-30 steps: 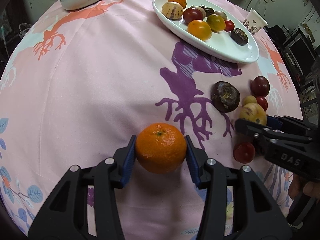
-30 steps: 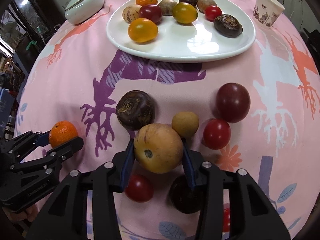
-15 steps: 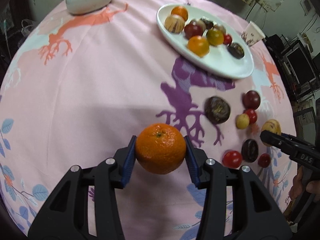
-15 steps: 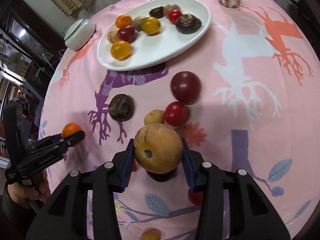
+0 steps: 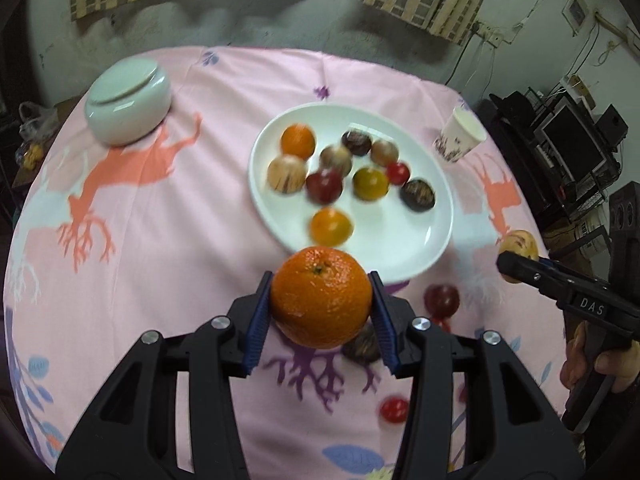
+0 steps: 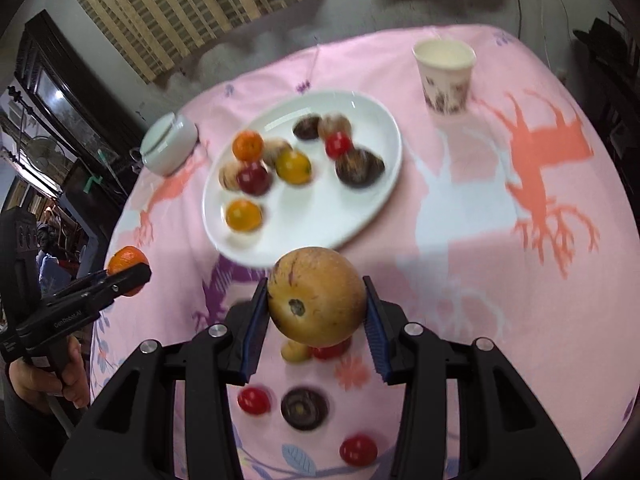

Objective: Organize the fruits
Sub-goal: 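Carry the orange and tan fruit onto the white plate and open both grippers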

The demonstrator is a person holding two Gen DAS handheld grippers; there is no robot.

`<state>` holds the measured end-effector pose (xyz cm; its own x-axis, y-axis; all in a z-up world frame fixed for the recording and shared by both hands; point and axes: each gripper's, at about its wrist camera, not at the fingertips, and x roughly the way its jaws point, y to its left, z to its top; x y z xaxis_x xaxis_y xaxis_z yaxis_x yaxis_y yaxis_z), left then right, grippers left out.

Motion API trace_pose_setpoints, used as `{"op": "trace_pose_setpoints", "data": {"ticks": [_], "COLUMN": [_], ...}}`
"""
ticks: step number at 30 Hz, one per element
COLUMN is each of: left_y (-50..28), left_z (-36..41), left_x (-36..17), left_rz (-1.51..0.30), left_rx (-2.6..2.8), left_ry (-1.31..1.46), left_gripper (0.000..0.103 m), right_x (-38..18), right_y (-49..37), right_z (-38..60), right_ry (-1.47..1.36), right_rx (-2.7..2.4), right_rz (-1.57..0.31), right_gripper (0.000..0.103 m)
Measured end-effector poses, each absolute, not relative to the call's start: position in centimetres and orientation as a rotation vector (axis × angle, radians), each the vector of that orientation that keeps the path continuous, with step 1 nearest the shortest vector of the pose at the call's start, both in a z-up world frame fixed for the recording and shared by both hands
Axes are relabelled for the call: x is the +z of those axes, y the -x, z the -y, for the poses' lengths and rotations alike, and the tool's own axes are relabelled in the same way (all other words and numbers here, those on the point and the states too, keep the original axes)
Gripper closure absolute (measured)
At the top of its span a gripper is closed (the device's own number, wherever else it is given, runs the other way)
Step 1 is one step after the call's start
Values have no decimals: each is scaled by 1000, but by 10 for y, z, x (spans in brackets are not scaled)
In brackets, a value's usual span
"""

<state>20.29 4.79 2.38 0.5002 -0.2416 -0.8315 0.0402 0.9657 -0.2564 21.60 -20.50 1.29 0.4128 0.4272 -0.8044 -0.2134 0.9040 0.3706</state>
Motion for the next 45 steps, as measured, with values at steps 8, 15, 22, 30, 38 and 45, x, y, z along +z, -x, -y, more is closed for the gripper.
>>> {"op": "trace_pose_setpoints", "data": {"ticks": [8,15,22,30,38,45], "left_y": [-270,-304,-319,-323,-303,-267], "left_z": [-29,-22,-14,-13,-18,-45], "left_x": [9,-18,-43,-44,-21,6], "left_rz": [-1042,-1085,-1123,-1133,-1107,-1045], "left_rx": [-201,-187,-174,-147,-136,-59], "left_ry": [249,243,249,252,260,272], "left_gripper": [56,56,56,40,27,19], "right_x": [2,-24,-43,-50,-33,-21], "right_y": [-275,-304,-316,-321,-308,-274], "right_z": [183,171,166,175,184,206], "right_ry": [-330,-361,-273,-348,-355,-382], "right_rx": [461,446,398,387,385,356], "right_rz": [-1089,-1132,-1157,-1169,-1135,-1122], "right_gripper": [58,58,58,50,39,34]}}
